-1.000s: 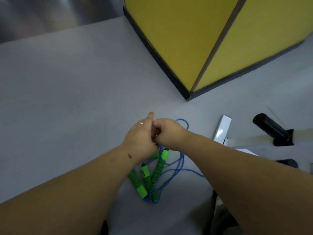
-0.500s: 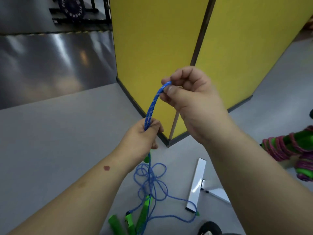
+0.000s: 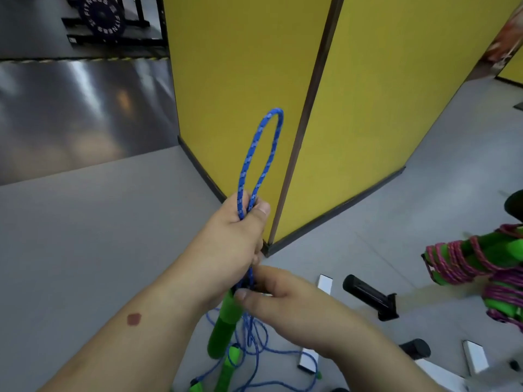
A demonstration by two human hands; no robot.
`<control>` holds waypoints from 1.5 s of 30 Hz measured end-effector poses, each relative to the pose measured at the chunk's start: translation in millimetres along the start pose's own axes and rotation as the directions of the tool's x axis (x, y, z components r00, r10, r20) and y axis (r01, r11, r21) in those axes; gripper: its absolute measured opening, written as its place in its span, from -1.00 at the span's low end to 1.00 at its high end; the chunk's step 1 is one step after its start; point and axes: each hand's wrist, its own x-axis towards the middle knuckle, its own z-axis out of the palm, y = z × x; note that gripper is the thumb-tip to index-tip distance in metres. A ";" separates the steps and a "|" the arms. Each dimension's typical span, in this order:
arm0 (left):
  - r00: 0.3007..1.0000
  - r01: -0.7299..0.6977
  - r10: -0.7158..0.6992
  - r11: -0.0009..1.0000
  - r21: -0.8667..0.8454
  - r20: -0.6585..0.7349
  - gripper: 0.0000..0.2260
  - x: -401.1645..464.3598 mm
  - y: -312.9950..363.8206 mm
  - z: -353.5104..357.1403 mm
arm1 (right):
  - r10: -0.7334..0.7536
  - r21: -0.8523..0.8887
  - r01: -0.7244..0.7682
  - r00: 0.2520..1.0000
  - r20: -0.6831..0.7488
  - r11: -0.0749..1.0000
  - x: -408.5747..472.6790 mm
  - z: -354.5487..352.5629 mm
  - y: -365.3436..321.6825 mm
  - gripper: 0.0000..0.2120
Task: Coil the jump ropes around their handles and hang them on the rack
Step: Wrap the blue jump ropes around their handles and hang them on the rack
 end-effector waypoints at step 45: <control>0.985 0.066 -0.043 0.989 -0.134 0.170 -0.58 -5.6 6.1 -33.8 | -0.212 0.303 0.426 0.812 -0.543 0.853 14.9 -16.4 -45.0 -0.76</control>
